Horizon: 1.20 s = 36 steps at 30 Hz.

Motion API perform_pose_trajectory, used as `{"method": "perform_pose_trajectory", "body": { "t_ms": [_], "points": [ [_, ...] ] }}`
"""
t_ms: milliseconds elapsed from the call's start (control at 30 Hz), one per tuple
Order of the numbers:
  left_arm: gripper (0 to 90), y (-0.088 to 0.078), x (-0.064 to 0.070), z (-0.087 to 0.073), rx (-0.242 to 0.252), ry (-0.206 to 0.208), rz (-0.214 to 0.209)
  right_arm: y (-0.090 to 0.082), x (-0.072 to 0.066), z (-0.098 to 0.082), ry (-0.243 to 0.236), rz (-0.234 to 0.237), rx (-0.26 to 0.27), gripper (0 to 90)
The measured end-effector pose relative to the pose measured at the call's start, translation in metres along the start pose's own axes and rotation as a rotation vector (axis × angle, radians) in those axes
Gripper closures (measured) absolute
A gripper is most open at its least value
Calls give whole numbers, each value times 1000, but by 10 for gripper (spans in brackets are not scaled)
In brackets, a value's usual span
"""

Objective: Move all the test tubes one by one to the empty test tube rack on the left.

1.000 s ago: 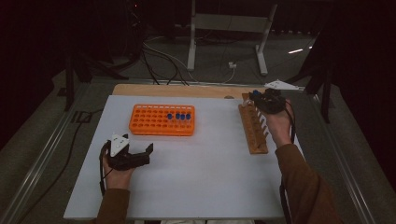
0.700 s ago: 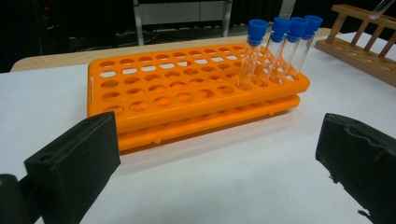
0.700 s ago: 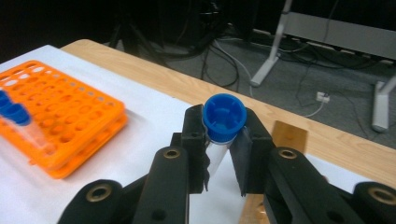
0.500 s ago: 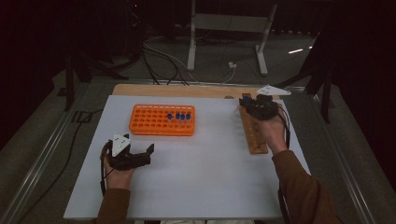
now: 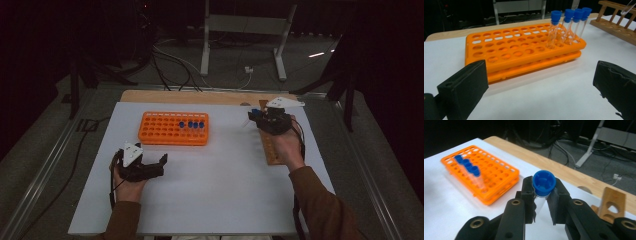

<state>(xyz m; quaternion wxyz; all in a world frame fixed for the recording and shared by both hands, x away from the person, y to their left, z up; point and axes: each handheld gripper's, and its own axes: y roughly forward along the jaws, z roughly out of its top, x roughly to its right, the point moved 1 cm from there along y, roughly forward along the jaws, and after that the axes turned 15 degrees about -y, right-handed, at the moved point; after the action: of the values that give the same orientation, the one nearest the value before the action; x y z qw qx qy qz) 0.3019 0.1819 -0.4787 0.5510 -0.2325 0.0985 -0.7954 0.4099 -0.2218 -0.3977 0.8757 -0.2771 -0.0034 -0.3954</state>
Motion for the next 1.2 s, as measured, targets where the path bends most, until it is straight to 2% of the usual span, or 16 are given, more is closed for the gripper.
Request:
{"method": "perform_pose_trajectory", "body": {
  "t_ms": [233,467,700,800,1133,1200],
  "points": [
    [9,3,18,10,4,50,-17,-3,-20,0,-19,50,8,766],
    [34,12,43,23,4,94,-73,2,-44,10,-17,121,43,766],
    [34,24,71,33,4,135,-133,11,-70,21,-43,188,35,765],
    [34,31,83,35,-14,138,-182,16,-80,24,-56,214,24,765],
    [102,49,112,28,-38,204,-225,23,-102,32,-78,290,17,764],
    [150,51,115,27,-45,212,-236,24,-105,33,-78,300,19,764]
  ]
}}
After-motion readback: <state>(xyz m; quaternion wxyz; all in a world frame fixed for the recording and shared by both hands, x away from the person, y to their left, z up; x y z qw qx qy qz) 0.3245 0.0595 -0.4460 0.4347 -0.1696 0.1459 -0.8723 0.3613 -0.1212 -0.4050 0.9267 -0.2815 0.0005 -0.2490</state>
